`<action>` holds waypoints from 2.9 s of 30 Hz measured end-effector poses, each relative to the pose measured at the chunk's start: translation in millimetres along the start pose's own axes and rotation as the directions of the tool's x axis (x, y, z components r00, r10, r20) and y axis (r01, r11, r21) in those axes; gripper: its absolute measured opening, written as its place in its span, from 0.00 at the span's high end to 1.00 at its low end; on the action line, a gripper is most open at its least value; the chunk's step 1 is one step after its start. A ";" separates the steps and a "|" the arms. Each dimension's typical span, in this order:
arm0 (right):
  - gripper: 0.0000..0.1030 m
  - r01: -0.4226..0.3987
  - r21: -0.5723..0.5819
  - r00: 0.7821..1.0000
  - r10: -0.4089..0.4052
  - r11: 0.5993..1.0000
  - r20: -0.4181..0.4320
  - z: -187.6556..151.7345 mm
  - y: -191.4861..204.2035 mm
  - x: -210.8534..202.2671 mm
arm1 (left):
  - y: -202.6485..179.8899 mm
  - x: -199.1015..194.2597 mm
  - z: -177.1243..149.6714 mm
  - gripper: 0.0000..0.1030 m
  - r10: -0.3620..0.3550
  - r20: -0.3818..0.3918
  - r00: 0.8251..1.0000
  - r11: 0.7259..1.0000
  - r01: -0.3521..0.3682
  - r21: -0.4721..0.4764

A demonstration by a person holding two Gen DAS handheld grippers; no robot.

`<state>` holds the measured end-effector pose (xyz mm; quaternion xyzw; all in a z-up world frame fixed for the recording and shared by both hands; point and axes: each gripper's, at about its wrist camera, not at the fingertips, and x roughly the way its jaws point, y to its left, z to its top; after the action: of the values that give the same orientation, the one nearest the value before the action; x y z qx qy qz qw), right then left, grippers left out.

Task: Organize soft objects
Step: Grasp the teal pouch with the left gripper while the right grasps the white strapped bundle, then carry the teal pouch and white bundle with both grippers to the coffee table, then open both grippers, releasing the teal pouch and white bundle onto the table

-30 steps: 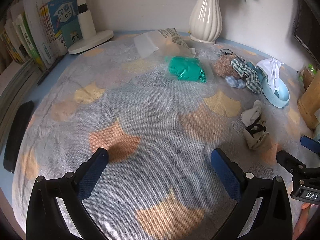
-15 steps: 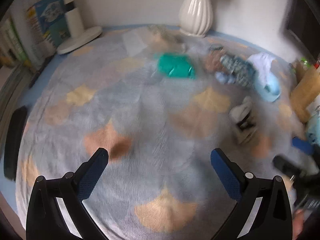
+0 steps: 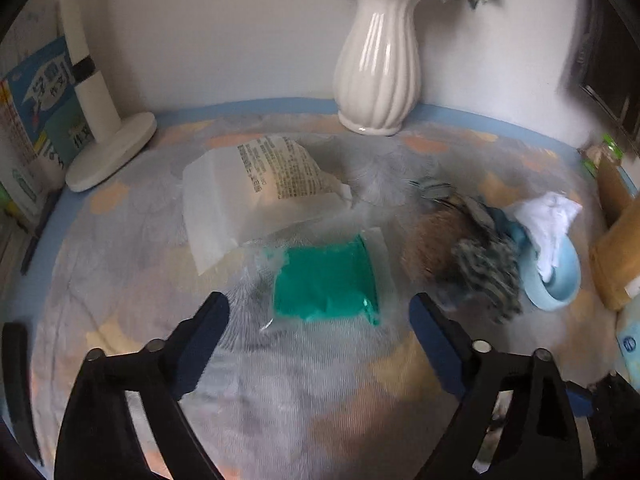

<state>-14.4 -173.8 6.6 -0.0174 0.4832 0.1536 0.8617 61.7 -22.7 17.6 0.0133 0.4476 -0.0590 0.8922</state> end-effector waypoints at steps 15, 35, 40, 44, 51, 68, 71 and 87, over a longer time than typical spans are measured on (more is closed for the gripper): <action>0.69 0.088 -0.063 0.994 -0.084 0.994 0.066 1.3 5.2 0.8 | -2.7 7.9 3.1 0.57 0.021 0.015 1.000 1.000 -0.021 0.000; 0.69 -0.002 0.202 0.993 -0.021 0.979 0.116 -42.4 -87.3 -63.3 | -79.8 -46.7 -47.7 0.57 -0.167 0.040 0.985 0.983 0.164 0.076; 0.69 -0.031 0.236 0.988 -0.007 0.971 0.157 -46.0 -108.0 -89.6 | -117.3 -52.9 -47.0 0.57 -0.200 0.037 0.979 0.969 0.192 0.153; 0.69 -0.019 0.243 0.986 -0.023 0.970 0.166 -51.2 -121.5 -114.6 | -146.9 -65.8 -48.1 0.57 -0.226 0.044 0.973 0.954 0.212 0.211; 0.69 -0.005 0.271 0.973 -0.058 0.963 0.224 -55.9 -156.4 -156.5 | -206.6 -100.4 -55.1 0.57 -0.302 0.077 0.950 0.891 0.253 0.377; 0.69 -0.035 0.521 0.919 -0.178 0.853 0.352 -73.0 -295.5 -240.4 | -323.9 -135.6 -19.8 0.56 -0.445 0.128 0.886 0.790 0.321 0.523; 0.69 -0.005 0.565 0.908 -0.234 0.825 0.349 -69.7 -321.8 -249.5 | -348.1 -128.9 -13.3 0.56 -0.458 0.114 0.882 0.782 0.338 0.524; 0.69 0.119 0.613 0.863 -0.386 0.781 0.325 -11.0 -403.9 -233.9 | -423.9 -80.5 32.1 0.55 -0.435 0.147 0.888 0.829 0.332 0.450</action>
<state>-23.5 -618.3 148.9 0.2108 0.2952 -0.1192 0.9243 -10.0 -438.4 113.6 0.1031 0.3057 -0.3326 0.8862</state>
